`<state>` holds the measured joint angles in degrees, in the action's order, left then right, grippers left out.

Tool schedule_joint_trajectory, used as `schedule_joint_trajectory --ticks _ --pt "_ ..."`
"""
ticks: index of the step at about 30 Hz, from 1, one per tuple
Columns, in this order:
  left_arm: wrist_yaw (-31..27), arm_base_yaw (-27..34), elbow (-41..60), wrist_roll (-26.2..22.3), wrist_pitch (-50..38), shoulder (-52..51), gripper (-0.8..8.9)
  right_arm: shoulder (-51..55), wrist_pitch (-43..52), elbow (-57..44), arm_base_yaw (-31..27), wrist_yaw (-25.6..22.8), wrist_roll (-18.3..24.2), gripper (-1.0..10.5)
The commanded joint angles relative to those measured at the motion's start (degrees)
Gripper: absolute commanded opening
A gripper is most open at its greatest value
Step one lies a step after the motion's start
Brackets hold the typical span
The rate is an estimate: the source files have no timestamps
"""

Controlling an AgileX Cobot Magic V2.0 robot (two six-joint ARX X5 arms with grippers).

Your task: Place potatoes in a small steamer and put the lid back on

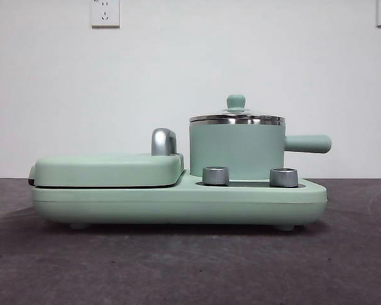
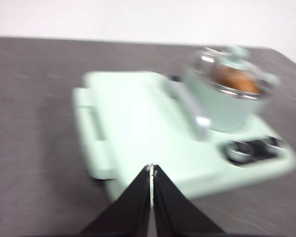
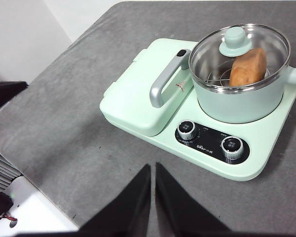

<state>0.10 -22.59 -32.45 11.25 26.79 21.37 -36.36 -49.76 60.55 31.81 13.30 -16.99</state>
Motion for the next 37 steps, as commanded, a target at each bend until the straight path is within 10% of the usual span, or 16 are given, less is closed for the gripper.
schedule_joint_trajectory --ticks 1,12,37 --pt "-0.1 4.9 7.8 -3.5 -7.5 -3.9 0.05 -0.1 0.7 0.6 0.3 0.0 -0.4 0.1" --pt "-0.1 16.5 28.1 -5.2 -17.0 -18.6 0.05 -0.1 0.7 0.6 0.3 0.0 -0.4 0.1" --pt "2.9 24.1 31.7 -13.3 -16.0 -21.2 0.05 -0.1 0.7 0.6 0.3 0.0 -0.4 0.1"
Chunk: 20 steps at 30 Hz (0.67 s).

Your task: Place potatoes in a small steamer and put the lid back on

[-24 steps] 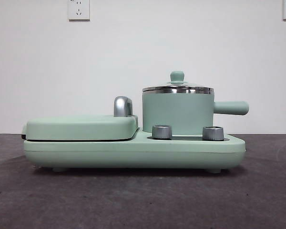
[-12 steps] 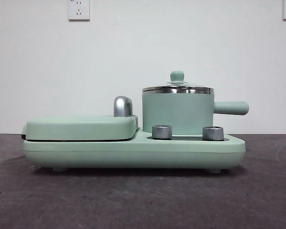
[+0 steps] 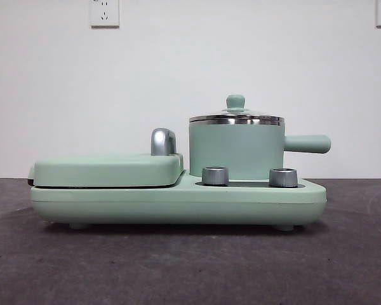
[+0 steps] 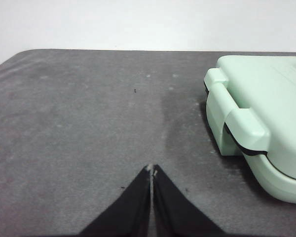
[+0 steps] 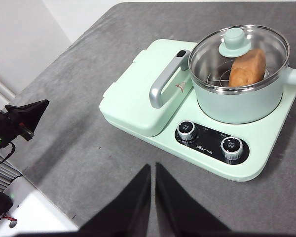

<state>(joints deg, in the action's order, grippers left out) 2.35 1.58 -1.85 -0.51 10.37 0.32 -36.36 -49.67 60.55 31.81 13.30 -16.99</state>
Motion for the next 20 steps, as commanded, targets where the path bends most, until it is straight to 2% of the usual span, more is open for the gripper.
schedule_joint_trajectory --ticks 1,3,20 --pt "0.6 -0.1 1.1 -1.3 0.4 -0.1 0.05 -0.1 0.6 0.6 0.3 0.0 -0.4 0.1" --pt "0.6 -0.1 1.1 -0.1 0.3 -0.1 0.05 -0.1 0.6 0.6 0.3 0.0 -0.4 0.1" --pt "0.6 -0.1 1.1 -0.1 0.3 -0.1 0.05 -0.1 0.6 0.6 0.3 0.0 -0.4 0.1"
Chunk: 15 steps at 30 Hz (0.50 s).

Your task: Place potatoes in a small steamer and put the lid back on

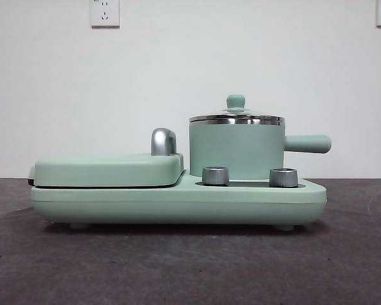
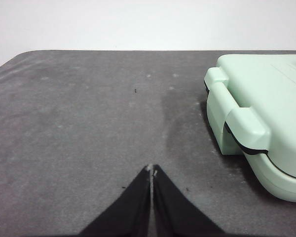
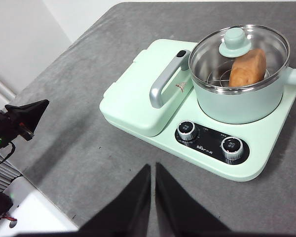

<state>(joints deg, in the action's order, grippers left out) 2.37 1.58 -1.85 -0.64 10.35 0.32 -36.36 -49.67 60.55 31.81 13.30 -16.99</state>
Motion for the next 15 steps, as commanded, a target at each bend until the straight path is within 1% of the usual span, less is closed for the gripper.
schedule_joint_trajectory --ticks 1,5,8,10,13,15 --pt "0.6 -0.1 1.1 0.1 0.3 -0.1 0.05 -0.1 0.6 0.6 0.3 0.0 -0.4 0.1" --pt "0.6 -0.1 1.1 0.1 0.3 -0.1 0.05 0.6 1.0 0.2 0.4 0.1 -0.3 0.1" --pt "0.6 -0.1 1.1 0.1 0.3 -0.1 0.05 1.7 3.9 -1.6 -2.0 -0.2 -0.2 0.1" --pt "0.6 -0.1 1.1 0.1 0.3 -0.1 0.05 3.3 10.2 -5.5 -5.3 -0.3 2.0 0.1" --pt "0.6 -0.1 1.1 0.1 0.3 -0.1 0.05 7.8 23.2 -15.7 -12.4 -0.2 4.9 0.1" --pt "0.6 -0.1 1.1 0.1 0.3 -0.1 0.05 11.2 30.1 -22.4 -16.9 -1.6 7.3 0.1"
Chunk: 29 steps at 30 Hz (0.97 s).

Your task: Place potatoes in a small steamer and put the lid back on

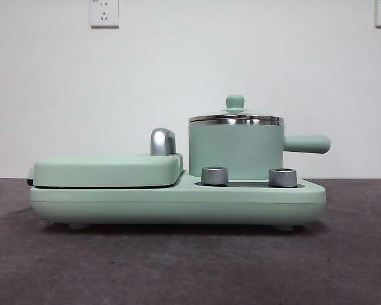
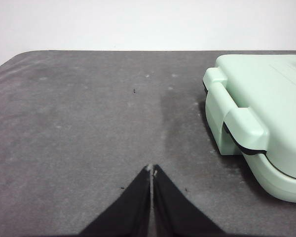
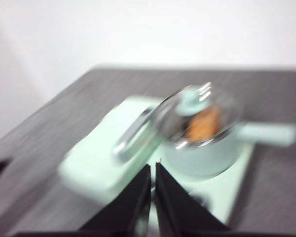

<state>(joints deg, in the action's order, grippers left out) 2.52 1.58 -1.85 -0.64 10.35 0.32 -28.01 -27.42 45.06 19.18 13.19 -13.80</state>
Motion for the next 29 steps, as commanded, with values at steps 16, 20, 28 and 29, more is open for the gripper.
schedule_joint_trajectory --ticks 16,20,28,29 --pt "0.5 -0.1 1.1 0.1 0.3 -0.1 0.05 25.9 21.8 -43.4 -20.3 -13.7 11.1 0.1" --pt "0.5 -0.1 1.1 0.0 0.3 -0.1 0.05 27.8 19.4 -44.4 -20.4 -14.7 11.1 0.1" --pt "0.5 -0.1 1.1 0.0 0.3 -0.1 0.05 27.8 17.4 -44.4 -20.3 -14.6 11.0 0.1" --pt "0.5 -0.1 1.1 0.1 0.3 -0.1 0.05 27.8 17.4 -44.4 -20.3 -14.6 11.0 0.1"
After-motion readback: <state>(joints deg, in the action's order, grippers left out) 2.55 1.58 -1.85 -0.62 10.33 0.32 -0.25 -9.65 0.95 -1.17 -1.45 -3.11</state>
